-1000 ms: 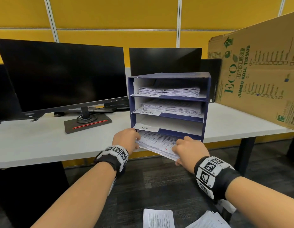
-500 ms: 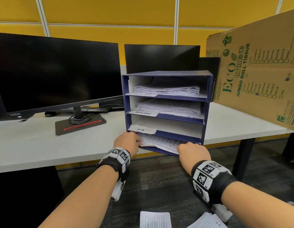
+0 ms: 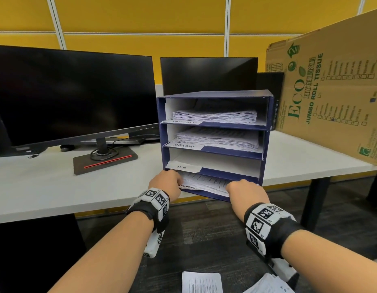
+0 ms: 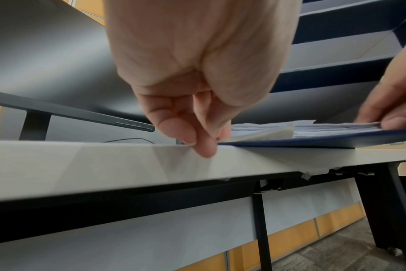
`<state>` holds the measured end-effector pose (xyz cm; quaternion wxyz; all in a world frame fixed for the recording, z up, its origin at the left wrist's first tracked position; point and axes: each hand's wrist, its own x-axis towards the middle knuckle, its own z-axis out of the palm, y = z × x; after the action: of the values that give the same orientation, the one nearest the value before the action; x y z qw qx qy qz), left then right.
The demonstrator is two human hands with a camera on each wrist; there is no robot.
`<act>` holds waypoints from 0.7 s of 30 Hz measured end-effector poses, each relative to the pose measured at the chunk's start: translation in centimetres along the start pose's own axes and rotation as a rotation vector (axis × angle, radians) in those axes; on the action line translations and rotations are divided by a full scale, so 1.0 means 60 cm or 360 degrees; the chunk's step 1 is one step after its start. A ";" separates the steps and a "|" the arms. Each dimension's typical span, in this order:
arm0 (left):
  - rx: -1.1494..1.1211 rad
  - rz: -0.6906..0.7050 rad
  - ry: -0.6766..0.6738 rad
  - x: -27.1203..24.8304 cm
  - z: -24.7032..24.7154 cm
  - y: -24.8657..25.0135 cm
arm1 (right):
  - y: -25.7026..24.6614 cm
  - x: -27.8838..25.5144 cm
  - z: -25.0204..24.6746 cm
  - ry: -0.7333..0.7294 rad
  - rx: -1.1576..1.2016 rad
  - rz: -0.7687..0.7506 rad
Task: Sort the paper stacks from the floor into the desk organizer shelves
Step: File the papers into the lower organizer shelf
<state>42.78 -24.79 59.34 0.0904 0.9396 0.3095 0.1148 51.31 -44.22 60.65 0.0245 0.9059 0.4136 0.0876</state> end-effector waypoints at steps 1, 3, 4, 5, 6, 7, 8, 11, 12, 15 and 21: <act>0.0016 -0.0003 -0.0009 0.000 -0.001 0.001 | -0.002 0.001 0.000 0.0000 0.0007 0.0007; 0.0014 -0.0013 -0.0037 0.000 -0.003 0.002 | -0.004 0.001 0.001 -0.0002 0.0013 0.0015; -0.0003 -0.0021 -0.0060 0.002 -0.004 0.002 | -0.005 0.001 0.001 -0.0004 0.0013 0.0020; -0.0019 -0.0031 -0.0086 0.004 -0.004 0.001 | -0.005 0.001 0.002 -0.0004 0.0011 0.0026; -0.0030 -0.0036 -0.0111 0.005 -0.004 0.001 | -0.005 0.001 0.003 -0.0003 0.0006 0.0033; -0.0036 -0.0040 -0.0134 0.005 -0.003 0.000 | -0.005 0.002 0.004 -0.0002 -0.0001 0.0039; -0.0043 -0.0039 -0.0155 0.005 -0.002 0.000 | -0.006 0.001 0.004 -0.0003 -0.0007 0.0044; -0.0084 -0.0038 -0.0211 0.004 0.003 -0.002 | -0.008 0.002 0.009 -0.0024 -0.0007 0.0060; -0.0116 -0.0040 -0.0224 0.004 0.004 -0.003 | -0.009 0.002 0.010 -0.0023 -0.0009 0.0064; -0.0218 -0.0055 -0.0253 0.005 0.006 -0.007 | -0.008 0.003 0.011 -0.0020 -0.0021 0.0070; -0.0425 -0.0185 -0.0113 0.000 0.011 -0.011 | -0.005 0.003 0.014 -0.0027 0.0068 0.0081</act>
<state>42.60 -24.34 58.54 0.2319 0.9031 0.3422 0.1163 51.36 -43.85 59.80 0.0064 0.9172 0.3919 0.0716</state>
